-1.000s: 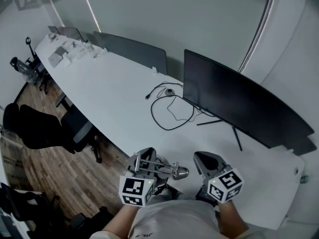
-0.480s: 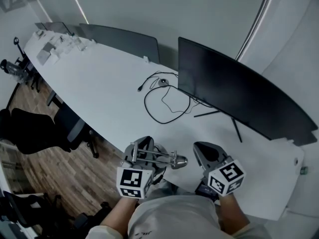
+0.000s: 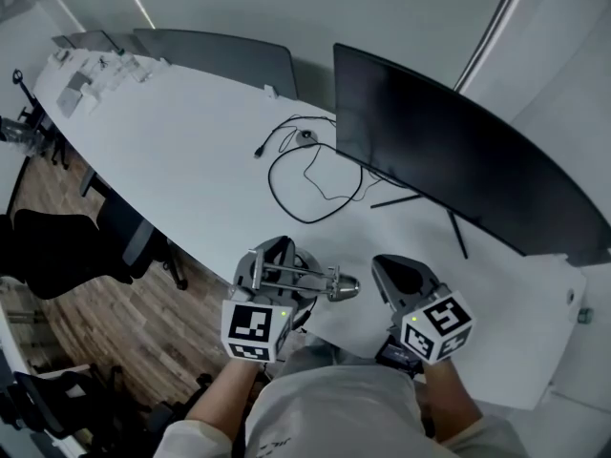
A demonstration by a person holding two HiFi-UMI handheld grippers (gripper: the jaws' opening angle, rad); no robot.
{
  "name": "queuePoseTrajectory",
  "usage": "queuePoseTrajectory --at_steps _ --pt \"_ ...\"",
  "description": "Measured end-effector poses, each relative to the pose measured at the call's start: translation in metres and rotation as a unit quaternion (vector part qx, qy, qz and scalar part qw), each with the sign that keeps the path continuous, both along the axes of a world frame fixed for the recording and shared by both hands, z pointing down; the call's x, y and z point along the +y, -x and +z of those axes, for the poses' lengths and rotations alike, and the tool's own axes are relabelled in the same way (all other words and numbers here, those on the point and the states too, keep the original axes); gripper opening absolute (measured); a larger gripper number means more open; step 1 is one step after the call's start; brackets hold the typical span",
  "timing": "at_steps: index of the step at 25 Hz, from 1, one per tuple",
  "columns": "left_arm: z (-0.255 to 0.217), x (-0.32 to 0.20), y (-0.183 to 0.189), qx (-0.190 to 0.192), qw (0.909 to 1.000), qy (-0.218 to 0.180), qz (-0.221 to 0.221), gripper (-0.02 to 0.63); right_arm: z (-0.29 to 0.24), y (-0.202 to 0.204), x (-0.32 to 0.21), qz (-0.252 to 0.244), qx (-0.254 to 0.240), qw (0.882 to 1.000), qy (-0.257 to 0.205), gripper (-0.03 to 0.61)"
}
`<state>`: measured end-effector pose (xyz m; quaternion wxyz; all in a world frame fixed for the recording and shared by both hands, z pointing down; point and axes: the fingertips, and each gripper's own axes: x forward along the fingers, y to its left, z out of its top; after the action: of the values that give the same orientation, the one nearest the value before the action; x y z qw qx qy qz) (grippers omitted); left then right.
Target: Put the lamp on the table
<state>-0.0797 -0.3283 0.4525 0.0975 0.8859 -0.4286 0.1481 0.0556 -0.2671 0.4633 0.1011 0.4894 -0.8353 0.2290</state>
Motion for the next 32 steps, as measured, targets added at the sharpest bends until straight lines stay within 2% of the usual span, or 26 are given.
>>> queuePoseTrajectory --at_steps 21,32 --pt "0.034 -0.038 -0.028 0.007 0.9996 0.004 0.027 0.014 0.018 -0.02 -0.01 0.031 -0.013 0.999 0.026 0.032" --pt "0.048 -0.045 -0.036 0.011 0.9996 0.009 0.025 0.014 0.029 -0.025 -0.01 0.035 -0.017 0.999 0.035 0.032"
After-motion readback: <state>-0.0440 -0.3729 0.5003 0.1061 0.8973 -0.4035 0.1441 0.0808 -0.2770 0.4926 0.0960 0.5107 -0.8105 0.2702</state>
